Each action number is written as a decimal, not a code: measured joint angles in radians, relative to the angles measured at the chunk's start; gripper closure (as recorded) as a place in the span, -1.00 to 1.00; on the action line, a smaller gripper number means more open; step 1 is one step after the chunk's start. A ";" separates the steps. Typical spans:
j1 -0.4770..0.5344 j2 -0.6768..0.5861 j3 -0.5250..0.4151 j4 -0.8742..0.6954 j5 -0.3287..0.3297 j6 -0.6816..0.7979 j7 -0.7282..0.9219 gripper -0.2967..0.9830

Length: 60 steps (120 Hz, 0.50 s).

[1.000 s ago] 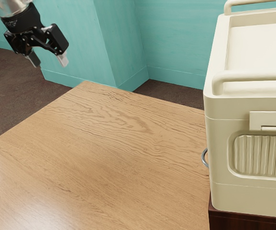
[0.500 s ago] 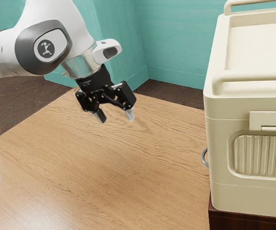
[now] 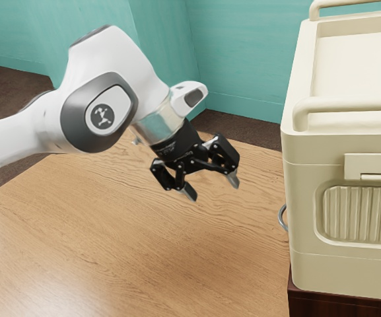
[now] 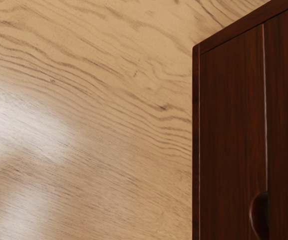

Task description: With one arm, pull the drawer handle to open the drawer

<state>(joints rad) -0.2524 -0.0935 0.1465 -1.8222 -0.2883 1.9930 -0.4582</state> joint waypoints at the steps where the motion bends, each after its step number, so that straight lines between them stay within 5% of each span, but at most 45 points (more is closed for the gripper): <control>1: -0.002 0.000 -0.001 -0.002 -0.001 0.005 -0.003 -0.50; 60: -0.026 0.018 -0.060 -0.068 -0.035 0.207 -0.108 -0.44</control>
<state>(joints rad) -0.2786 -0.0750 0.0865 -1.8904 -0.3238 2.2005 -0.5661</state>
